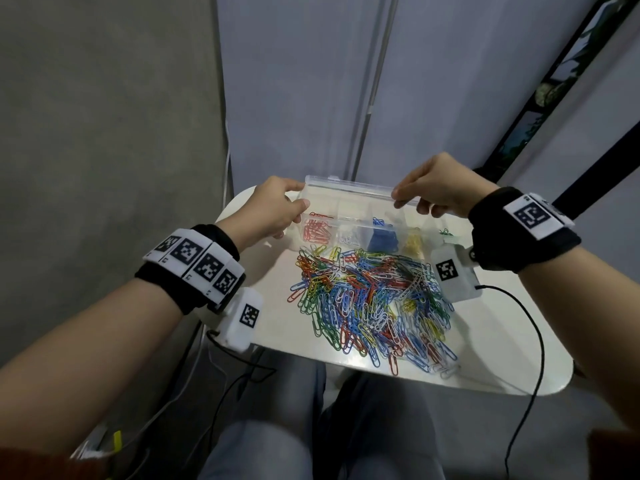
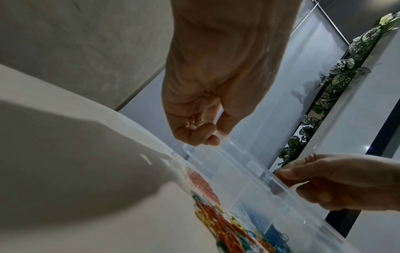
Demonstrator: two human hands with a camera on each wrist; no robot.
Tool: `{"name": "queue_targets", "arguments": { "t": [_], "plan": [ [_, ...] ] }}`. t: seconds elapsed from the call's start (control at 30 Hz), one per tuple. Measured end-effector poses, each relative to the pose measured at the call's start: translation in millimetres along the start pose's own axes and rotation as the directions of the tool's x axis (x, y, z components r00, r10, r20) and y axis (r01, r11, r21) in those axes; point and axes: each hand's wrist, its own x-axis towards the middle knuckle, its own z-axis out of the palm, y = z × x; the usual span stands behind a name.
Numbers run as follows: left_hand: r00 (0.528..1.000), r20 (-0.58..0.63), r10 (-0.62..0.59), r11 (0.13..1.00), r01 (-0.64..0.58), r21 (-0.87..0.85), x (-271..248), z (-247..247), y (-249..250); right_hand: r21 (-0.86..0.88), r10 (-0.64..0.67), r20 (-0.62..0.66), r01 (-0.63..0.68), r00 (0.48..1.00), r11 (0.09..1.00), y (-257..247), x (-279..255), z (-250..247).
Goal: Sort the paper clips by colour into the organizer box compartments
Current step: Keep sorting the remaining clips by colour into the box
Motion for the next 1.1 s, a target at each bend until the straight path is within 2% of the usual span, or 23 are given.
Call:
{"name": "queue_targets", "arguments": {
  "t": [0.17, 0.27, 0.33, 0.4, 0.43, 0.5, 0.63, 0.8, 0.87, 0.93, 1.03, 1.1],
  "plan": [
    [1.0, 0.002, 0.001, 1.0, -0.001, 0.031, 0, 0, 1, 0.077, -0.073, -0.065, 0.078, 0.995, 0.994, -4, -1, 2],
    [1.0, 0.002, -0.001, 0.999, 0.001, 0.036, 0, -1, 2, 0.001, -0.218, 0.058, 0.218, 0.974, 0.976, -16, -15, 17],
    [1.0, -0.001, -0.001, 0.999, 0.001, 0.04, 0, -1, 1, -0.117, -0.309, 0.235, 0.343, 0.922, 0.932, -24, -27, 32],
    [1.0, -0.005, 0.001, 0.999, 0.0, 0.045, 0, 0, 1, -0.213, -0.383, 0.394, 0.488, 0.836, 0.846, -29, -36, 50],
    [1.0, -0.007, 0.0, 0.999, 0.0, 0.05, 0, 0, 2, -0.247, -0.409, 0.448, 0.55, 0.795, 0.798, -29, -38, 59],
    [1.0, -0.01, 0.0, 0.999, 0.001, 0.054, 0, -1, 2, -0.325, -0.414, 0.515, 0.618, 0.75, 0.716, -26, -41, 74],
    [1.0, -0.004, 0.002, 0.999, -0.001, 0.048, 0, -1, 1, -0.432, -0.363, 0.582, 0.655, 0.728, 0.62, -19, -44, 91],
    [1.0, -0.004, -0.003, 0.999, 0.003, 0.039, 1, -1, 0, -0.534, -0.393, 0.514, 0.643, 0.762, 0.549, -8, -45, 103],
    [1.0, -0.003, -0.003, 0.999, 0.003, 0.04, 1, -1, 0, -0.535, -0.387, 0.479, 0.611, 0.788, 0.583, -7, -44, 102],
    [1.0, 0.001, -0.002, 0.999, 0.002, 0.046, 1, -1, 1, -0.477, -0.364, 0.43, 0.55, 0.826, 0.685, -7, -43, 95],
    [1.0, 0.002, -0.004, 0.999, 0.004, 0.043, 1, -1, 0, -0.283, -0.32, 0.316, 0.411, 0.893, 0.867, -5, -42, 80],
    [1.0, 0.003, -0.006, 0.999, 0.006, 0.036, 2, -1, 0, -0.13, -0.256, 0.269, 0.299, 0.928, 0.945, 0, -44, 69]
  ]
}}
